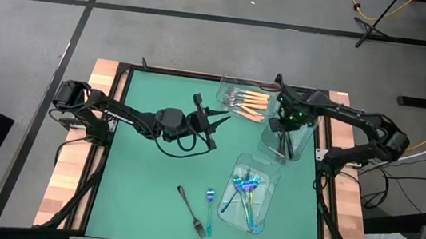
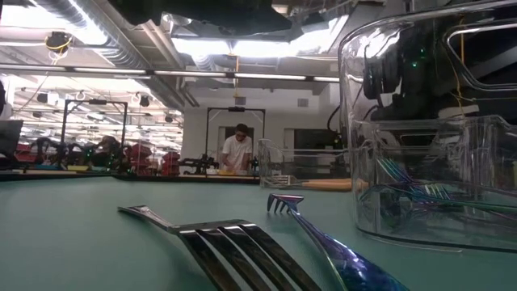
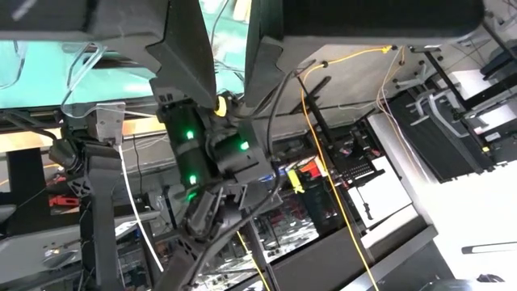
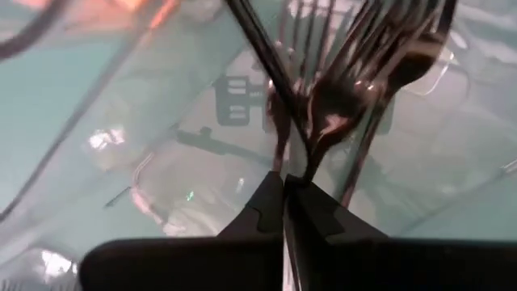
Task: Sort silverware by color (type)
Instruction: Put the black fork into the center transparent bin
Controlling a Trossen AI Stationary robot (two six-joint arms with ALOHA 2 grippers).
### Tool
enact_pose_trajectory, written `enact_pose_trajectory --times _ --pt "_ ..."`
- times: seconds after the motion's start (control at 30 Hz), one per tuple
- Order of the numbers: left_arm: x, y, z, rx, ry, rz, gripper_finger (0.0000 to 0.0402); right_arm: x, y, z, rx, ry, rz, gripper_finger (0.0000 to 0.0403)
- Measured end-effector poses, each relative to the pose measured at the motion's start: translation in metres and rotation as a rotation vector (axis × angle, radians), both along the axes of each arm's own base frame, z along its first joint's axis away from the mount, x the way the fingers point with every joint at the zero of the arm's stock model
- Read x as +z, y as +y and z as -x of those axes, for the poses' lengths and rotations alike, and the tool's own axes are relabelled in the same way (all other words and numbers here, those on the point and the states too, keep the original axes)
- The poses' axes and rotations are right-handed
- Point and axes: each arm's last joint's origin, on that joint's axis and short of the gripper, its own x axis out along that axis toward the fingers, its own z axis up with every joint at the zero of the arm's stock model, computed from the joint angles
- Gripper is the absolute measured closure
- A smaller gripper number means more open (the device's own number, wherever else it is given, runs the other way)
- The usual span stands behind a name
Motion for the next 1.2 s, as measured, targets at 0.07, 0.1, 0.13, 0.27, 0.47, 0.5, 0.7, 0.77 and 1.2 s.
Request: enact_pose_trajectory --times 0.07,0.1,0.13,0.27,0.47,0.5,0.7,0.77,1.2 --pt "0.000 0.000 0.000 0.000 0.000 0.000 0.0339 -0.004 0.001 0.002 -0.017 0.002 -0.001 0.0403" --pt "0.000 0.000 0.000 0.000 0.000 0.000 0.0339 -0.007 0.001 0.002 -0.023 0.007 0.004 0.0403" --pt "0.000 0.000 0.000 0.000 0.000 0.000 0.0339 -0.009 0.002 0.003 -0.029 0.014 0.007 0.0403" --pt "0.000 0.000 0.000 0.001 0.000 0.000 0.0339 -0.016 0.003 0.005 -0.047 0.029 0.022 0.0401" --pt "0.000 0.000 0.000 0.001 0.002 -0.003 0.0339 -0.018 0.003 0.007 -0.051 0.063 0.049 0.0400" --pt "0.000 0.000 0.000 0.001 0.002 -0.003 0.0339 -0.018 0.003 0.007 -0.051 0.065 0.052 0.0400" --pt "-0.001 0.000 0.000 0.001 0.010 -0.003 0.0339 -0.018 0.003 0.007 -0.052 0.067 0.056 0.0399" --pt "-0.001 0.000 0.000 0.001 0.014 -0.003 0.0339 -0.018 0.003 0.007 -0.051 0.066 0.058 0.0399" --pt "-0.007 0.000 0.000 0.000 0.075 0.007 0.0339 -0.018 0.001 0.006 -0.049 0.055 0.080 0.0288"
